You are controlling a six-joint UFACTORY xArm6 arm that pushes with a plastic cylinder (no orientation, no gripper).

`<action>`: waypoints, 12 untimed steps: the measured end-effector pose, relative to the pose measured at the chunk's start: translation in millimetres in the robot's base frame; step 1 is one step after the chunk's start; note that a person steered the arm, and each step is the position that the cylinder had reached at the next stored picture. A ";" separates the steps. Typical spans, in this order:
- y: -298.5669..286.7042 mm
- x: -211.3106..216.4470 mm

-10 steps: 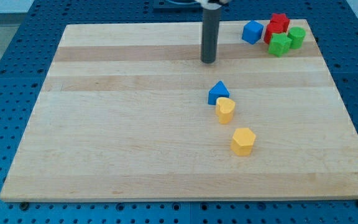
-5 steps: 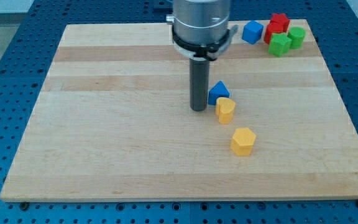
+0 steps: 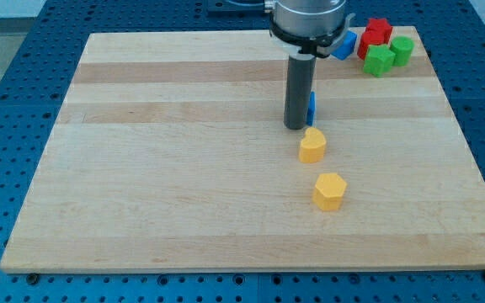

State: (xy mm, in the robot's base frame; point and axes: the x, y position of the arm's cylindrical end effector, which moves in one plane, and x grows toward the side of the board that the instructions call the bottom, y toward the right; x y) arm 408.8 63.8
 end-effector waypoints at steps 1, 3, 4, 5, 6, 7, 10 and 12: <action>13.0 -14.2; 31.8 -51.5; 38.7 -68.6; 47.4 -83.1; 58.8 -94.7; 69.9 -103.6; 85.5 -90.8; 98.2 -5.4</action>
State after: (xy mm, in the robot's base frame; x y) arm 403.3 162.0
